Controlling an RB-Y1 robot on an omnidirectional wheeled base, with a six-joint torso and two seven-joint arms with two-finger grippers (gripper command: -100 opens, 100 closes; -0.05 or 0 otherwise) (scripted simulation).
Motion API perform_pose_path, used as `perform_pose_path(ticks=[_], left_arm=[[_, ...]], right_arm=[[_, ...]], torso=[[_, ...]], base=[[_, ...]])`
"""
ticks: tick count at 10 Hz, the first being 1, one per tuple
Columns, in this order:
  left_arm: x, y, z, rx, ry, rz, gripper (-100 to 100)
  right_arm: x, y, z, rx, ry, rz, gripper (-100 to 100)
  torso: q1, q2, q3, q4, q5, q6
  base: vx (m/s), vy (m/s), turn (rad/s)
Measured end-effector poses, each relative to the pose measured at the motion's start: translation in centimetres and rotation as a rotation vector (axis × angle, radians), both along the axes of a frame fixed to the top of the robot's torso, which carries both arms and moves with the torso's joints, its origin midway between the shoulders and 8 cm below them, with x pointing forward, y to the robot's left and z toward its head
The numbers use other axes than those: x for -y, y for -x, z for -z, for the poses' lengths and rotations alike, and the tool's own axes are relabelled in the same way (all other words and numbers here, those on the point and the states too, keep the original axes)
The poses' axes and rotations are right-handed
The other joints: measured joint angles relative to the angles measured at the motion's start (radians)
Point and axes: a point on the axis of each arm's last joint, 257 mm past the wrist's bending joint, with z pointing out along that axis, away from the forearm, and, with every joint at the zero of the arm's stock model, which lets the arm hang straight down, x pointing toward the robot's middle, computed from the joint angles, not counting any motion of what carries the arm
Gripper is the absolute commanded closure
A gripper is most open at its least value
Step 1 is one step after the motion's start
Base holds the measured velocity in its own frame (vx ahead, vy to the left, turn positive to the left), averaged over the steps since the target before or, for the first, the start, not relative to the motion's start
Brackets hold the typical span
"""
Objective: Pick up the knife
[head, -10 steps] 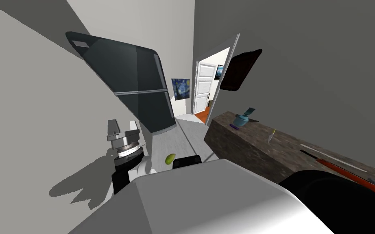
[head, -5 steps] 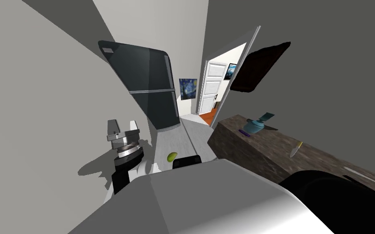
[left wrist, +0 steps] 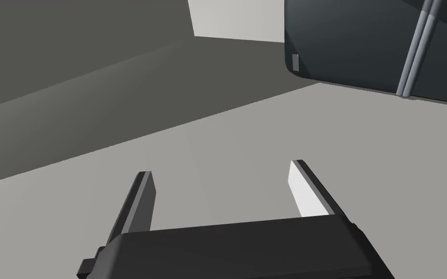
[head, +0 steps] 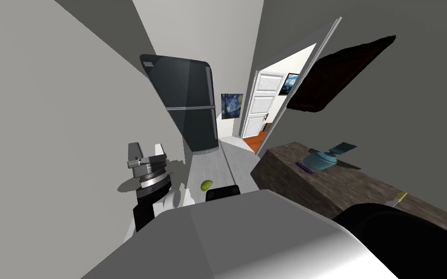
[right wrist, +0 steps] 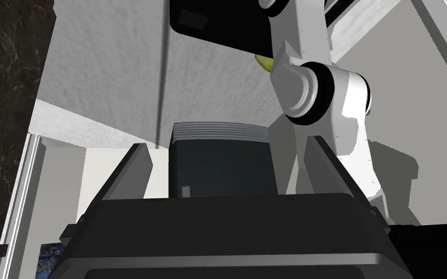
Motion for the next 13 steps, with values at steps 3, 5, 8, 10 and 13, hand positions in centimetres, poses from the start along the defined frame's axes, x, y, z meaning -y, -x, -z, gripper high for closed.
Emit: perform_pose_path(ticks=[3, 5, 8, 10, 13], left_arm=[[0.0, 0.0, 0.0, 0.000, 0.000, 0.000, 0], [0.0, 0.0, 0.0, 0.000, 0.000, 0.000, 0], [0.0, 0.0, 0.0, 0.000, 0.000, 0.000, 0], [0.0, 0.0, 0.0, 0.000, 0.000, 0.000, 0], [0.0, 0.0, 0.0, 0.000, 0.000, 0.000, 0]], right_arm=[[2.7, 2.9, -1.1, -0.053, 0.072, -0.077, -100], [4.5, 5.1, -1.8, -0.091, 0.117, -0.126, -100], [8.9, 8.6, -4.0, -0.159, 0.215, -0.244, -100], [12.6, 9.7, -5.3, -0.203, 0.280, -0.328, -100], [16.2, 12.1, -7.1, -0.264, 0.360, -0.453, -100]], torso=[[-0.001, -0.001, 0.000, 0.000, -0.001, 0.000], [-0.001, 0.001, 0.000, 0.000, 0.000, -0.001], [-0.004, 0.000, 0.000, 0.000, -0.001, 0.001], [-0.005, 0.000, 0.000, 0.000, -0.001, 0.001], [-0.007, 0.002, 0.001, 0.001, -0.002, 0.000]], base=[[0.025, -0.056, 0.184], [0.011, -0.075, 0.239], [0.017, -0.125, 0.267], [-0.001, -0.134, 0.188], [-0.031, -0.146, 0.183]])
